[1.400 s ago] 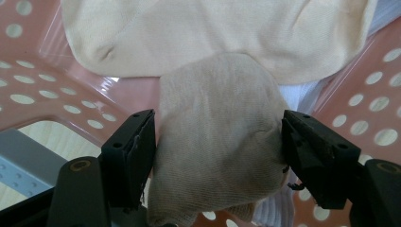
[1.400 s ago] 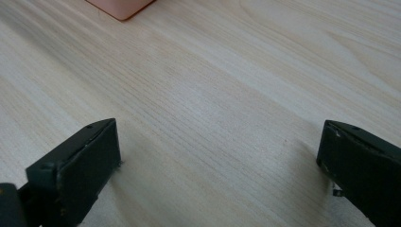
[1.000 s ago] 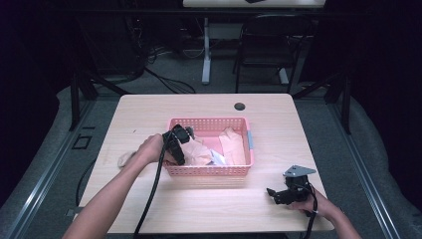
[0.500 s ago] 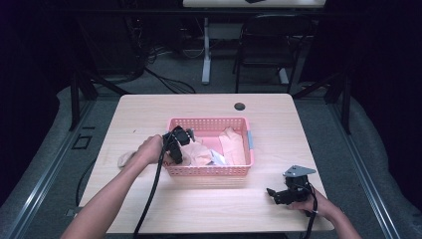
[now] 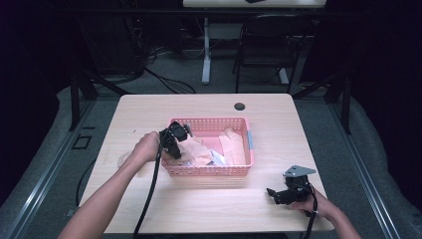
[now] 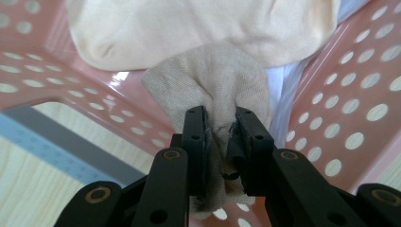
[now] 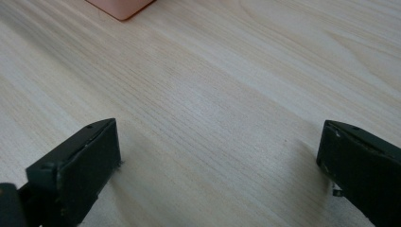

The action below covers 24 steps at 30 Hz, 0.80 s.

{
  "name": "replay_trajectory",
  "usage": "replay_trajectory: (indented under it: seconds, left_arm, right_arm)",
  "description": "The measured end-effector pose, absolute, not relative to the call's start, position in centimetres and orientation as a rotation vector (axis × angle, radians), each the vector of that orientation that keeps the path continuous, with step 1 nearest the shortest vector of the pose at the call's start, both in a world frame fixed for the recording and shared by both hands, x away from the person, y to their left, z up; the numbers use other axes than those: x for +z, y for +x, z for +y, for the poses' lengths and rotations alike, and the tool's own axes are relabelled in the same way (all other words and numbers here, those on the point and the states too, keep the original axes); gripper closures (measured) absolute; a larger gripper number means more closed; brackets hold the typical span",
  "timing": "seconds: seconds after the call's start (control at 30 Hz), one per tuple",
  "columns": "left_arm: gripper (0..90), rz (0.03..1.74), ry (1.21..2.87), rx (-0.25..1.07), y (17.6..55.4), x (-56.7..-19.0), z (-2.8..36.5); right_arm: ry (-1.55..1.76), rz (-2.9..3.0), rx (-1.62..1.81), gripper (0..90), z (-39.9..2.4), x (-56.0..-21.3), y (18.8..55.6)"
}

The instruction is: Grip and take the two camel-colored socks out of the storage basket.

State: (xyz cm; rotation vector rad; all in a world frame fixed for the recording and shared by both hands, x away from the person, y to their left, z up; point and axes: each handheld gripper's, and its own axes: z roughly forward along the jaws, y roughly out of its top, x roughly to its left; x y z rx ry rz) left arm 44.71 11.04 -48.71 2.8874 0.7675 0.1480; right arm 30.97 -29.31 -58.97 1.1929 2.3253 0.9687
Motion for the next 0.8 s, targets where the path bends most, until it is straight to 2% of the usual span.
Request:
replay_trajectory:
  seconds: [0.8]
  left_arm:
    - [75.2,0.756,2.750,0.213,44.7,-43.9,12.4]
  right_arm:
    - [1.192,2.325,0.969,0.0,-29.3,-59.0,31.0]
